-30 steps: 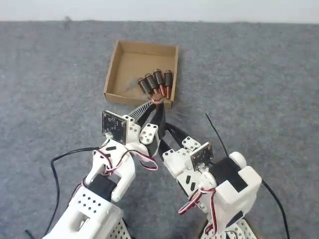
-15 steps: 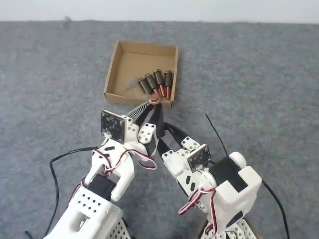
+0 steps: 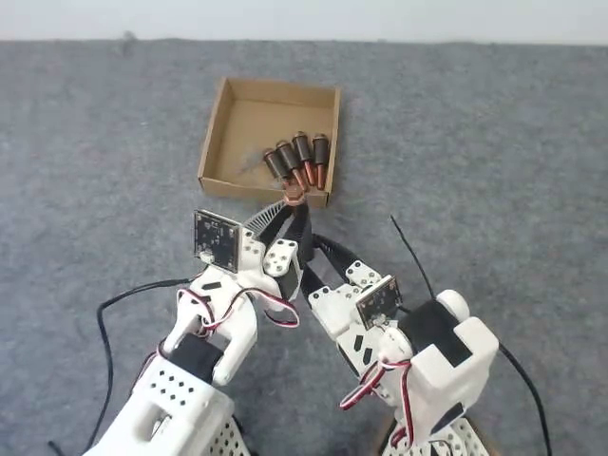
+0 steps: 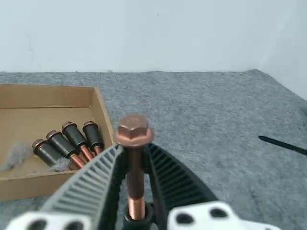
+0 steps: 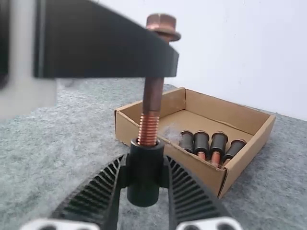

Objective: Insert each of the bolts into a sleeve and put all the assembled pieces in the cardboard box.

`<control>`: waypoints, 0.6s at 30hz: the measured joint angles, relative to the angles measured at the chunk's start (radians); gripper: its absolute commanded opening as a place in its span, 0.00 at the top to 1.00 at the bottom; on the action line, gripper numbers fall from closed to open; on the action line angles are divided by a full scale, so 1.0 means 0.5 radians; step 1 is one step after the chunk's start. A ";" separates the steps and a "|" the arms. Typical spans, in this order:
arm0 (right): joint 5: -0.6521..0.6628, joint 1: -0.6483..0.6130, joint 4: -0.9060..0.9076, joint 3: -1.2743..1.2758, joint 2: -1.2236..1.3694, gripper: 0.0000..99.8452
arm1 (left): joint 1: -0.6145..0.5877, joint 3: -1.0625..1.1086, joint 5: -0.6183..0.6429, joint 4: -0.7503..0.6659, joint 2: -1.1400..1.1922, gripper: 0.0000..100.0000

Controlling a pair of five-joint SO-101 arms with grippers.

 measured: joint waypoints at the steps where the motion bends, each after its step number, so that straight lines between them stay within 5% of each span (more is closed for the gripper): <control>1: 0.003 0.000 0.000 0.000 0.000 0.99 | 0.000 0.003 0.000 0.000 0.000 0.99; 18: 0.003 0.009 0.000 0.000 0.000 0.99 | 0.092 0.166 0.000 0.015 0.000 0.99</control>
